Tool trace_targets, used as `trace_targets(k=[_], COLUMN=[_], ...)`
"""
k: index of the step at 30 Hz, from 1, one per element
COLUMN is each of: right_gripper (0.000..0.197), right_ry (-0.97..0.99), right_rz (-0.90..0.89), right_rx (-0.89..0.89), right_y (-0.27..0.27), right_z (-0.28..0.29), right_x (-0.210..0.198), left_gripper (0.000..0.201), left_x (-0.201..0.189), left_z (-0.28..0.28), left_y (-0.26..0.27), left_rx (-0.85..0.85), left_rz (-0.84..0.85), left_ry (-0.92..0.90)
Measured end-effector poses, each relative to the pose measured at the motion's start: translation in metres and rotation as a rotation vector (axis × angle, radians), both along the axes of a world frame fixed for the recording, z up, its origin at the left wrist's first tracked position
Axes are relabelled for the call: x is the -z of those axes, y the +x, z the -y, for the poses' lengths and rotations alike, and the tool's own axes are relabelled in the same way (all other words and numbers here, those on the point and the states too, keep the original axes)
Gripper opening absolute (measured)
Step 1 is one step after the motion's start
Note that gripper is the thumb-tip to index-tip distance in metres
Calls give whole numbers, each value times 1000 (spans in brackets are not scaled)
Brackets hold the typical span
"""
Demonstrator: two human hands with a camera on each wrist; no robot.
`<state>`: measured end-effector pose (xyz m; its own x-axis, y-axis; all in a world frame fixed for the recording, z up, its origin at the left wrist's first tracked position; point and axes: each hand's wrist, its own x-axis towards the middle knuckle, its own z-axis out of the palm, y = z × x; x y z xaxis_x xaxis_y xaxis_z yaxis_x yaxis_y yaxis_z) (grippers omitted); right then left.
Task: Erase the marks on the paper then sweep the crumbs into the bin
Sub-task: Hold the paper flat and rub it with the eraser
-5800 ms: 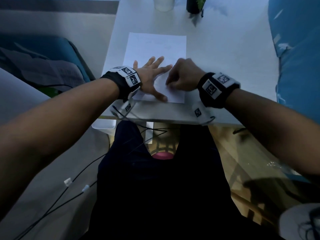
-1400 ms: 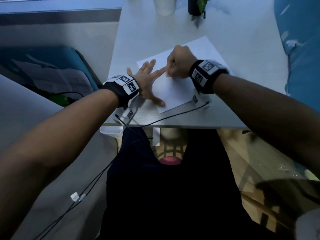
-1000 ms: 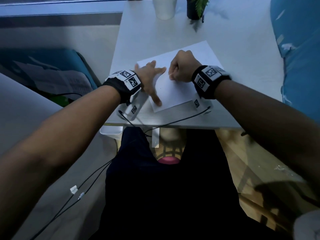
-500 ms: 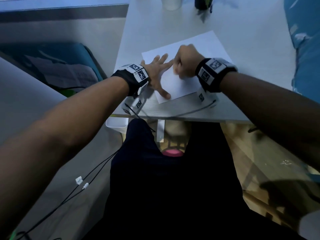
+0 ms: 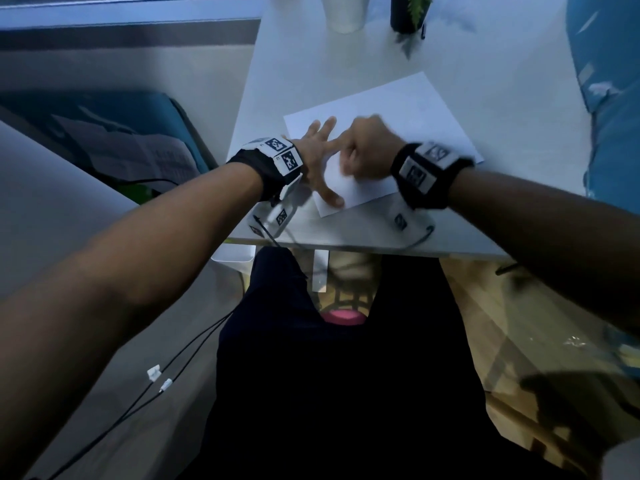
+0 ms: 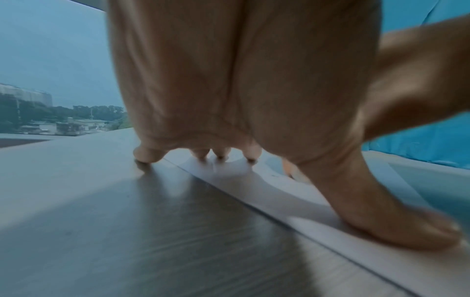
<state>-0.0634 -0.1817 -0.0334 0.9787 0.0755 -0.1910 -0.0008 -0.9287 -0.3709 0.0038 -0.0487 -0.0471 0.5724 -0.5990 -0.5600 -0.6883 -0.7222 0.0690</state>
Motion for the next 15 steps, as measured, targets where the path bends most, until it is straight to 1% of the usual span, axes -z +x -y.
trace_targets(k=[2,3,4,6,7,9,10,11,13,14,15], right_gripper=[25,23,21,24,29,35,31,26,24,23,21], right_ry=[20,19,19,34,27,78,88,85,42,46,68], right_rz=[81,92,39,7,14,39,66,79,34,18,14], right_rx=[99,89,44,-74,-62,82,138,130,25,-2,16], right_y=[10,8,1,-10,-9,4,8,7,2,-2,-3], right_z=[19,18,8,-4,1,19,25,22,6,2,4], right_x=[1,4,2,8,9,3,2,1,5,6,6], left_gripper=[139,137,134,130,131,138,139,139,138,139,140], left_x=[0,1,0,-1,0,3,3,4,3,3,5], left_z=[3,3,3,1,2,4,4,4,2,1,1], left_y=[-2,-2,-3,-1,0,-1,-1,-1,1,2,3], left_rx=[25,28,25,13,21,44,43,35,13,12,15], left_rz=[28,34,28,19,24,49,56,50,35,33,35], left_ry=[13,11,9,8,16,40,46,46,37,38,37])
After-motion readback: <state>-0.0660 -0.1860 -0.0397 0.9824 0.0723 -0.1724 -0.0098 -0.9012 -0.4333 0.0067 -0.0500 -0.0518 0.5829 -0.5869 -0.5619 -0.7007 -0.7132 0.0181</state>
